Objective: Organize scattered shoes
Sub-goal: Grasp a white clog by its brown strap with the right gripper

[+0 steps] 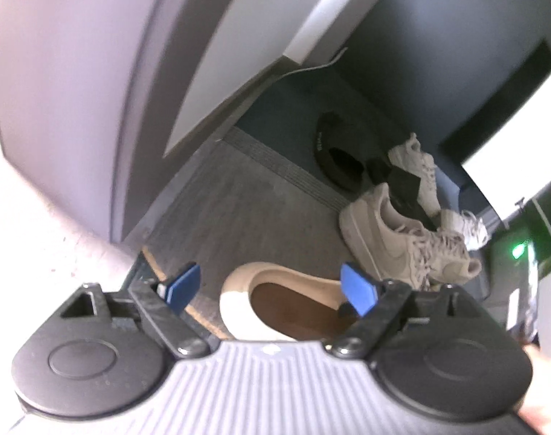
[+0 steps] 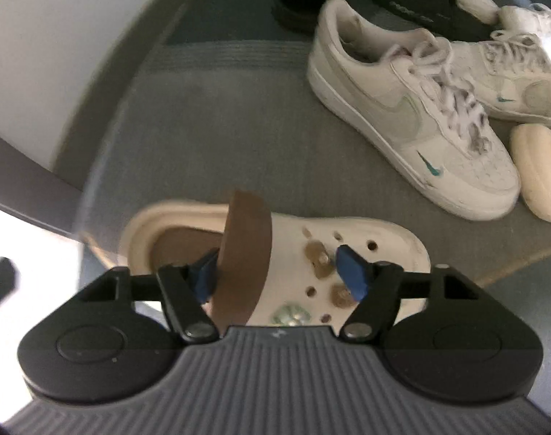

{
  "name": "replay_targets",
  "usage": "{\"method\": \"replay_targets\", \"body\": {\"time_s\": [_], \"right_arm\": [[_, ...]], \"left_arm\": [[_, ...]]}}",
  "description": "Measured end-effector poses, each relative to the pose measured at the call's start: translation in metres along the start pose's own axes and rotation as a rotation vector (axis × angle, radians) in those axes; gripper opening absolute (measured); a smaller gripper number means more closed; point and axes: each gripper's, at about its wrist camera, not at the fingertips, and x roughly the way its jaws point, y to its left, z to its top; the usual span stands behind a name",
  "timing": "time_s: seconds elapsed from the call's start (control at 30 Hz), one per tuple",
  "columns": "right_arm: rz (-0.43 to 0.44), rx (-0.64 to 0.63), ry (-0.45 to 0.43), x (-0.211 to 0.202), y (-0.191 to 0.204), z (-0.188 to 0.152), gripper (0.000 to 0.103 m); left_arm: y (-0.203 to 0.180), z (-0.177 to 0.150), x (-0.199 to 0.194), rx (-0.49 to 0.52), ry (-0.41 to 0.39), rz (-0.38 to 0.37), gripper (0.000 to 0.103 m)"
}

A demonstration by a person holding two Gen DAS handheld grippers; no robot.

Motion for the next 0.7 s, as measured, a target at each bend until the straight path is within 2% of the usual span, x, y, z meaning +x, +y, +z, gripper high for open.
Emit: {"method": "replay_targets", "body": {"time_s": [0.1,0.17,0.23,0.3,0.37,0.43,0.53,0.7], "right_arm": [[-0.095,-0.020,-0.045,0.004,0.007,-0.009,0.072],[-0.125,-0.037,-0.070,0.008,0.012,-0.012,0.073],[-0.156,-0.082,-0.095,0.010,0.017,-0.017,0.074],[-0.171,-0.118,-0.103,0.010,0.019,-0.020,0.073],[-0.152,-0.128,-0.117,0.004,0.017,-0.022,0.064],[-0.142,-0.155,-0.168,-0.008,0.013,-0.024,0.041],[-0.115,-0.199,-0.191,-0.013,0.007,-0.027,0.034],[-0.109,-0.407,-0.274,-0.026,-0.012,-0.039,0.021]], "left_arm": [[0.001,-0.004,-0.001,-0.018,-0.021,0.003,0.086],[0.003,-0.005,-0.002,-0.035,-0.031,-0.004,0.086],[0.001,-0.007,-0.001,-0.065,-0.035,-0.045,0.086],[-0.006,-0.008,-0.002,-0.048,-0.044,-0.062,0.086],[-0.011,-0.009,-0.005,-0.032,-0.060,-0.067,0.086],[-0.012,-0.011,-0.007,-0.048,-0.078,-0.081,0.086],[-0.012,-0.018,-0.011,-0.098,-0.091,-0.104,0.086],[-0.020,-0.028,-0.016,-0.087,-0.096,-0.123,0.086]]}}
